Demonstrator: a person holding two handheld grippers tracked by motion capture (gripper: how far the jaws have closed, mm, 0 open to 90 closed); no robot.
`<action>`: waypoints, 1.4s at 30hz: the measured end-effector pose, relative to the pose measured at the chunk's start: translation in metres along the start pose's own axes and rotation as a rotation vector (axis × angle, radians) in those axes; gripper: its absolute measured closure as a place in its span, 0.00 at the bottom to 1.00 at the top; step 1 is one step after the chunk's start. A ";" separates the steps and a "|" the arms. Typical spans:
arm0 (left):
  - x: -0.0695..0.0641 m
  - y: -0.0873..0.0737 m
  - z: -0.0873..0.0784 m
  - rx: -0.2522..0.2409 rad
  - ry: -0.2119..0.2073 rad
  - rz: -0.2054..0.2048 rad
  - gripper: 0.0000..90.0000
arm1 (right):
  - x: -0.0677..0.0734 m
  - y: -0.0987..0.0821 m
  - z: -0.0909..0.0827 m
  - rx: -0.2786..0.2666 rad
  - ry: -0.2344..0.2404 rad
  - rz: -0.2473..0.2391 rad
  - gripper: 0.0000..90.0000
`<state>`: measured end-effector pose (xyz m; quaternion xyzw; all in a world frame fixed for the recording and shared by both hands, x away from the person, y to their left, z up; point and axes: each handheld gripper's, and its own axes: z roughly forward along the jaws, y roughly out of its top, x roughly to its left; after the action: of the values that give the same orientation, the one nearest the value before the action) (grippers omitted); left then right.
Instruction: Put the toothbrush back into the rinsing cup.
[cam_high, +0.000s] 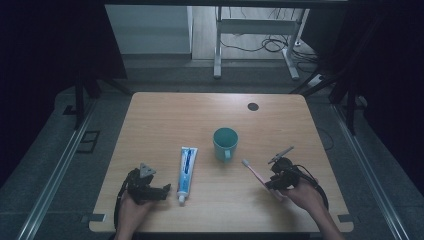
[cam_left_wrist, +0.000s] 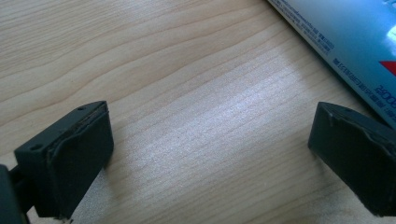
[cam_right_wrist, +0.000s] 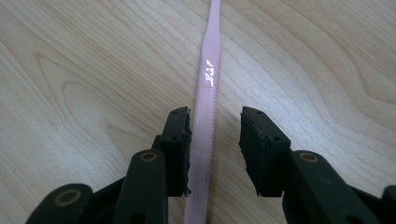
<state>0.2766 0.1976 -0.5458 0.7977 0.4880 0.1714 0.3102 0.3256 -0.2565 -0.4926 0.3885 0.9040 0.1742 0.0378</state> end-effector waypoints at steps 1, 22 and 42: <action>0.000 0.000 0.000 0.000 -0.001 0.000 0.00 | 0.000 0.000 0.000 0.000 0.000 0.000 0.70; 0.000 0.000 0.000 0.004 -0.002 0.006 0.01 | 0.012 0.045 0.022 0.239 -0.057 -0.054 0.75; 0.000 0.000 0.000 0.004 -0.002 0.006 0.01 | 0.008 0.050 0.025 0.287 -0.032 -0.019 0.87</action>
<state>0.2765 0.1980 -0.5455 0.7999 0.4856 0.1704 0.3086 0.3597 -0.2114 -0.4986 0.3841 0.9226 0.0365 -0.0020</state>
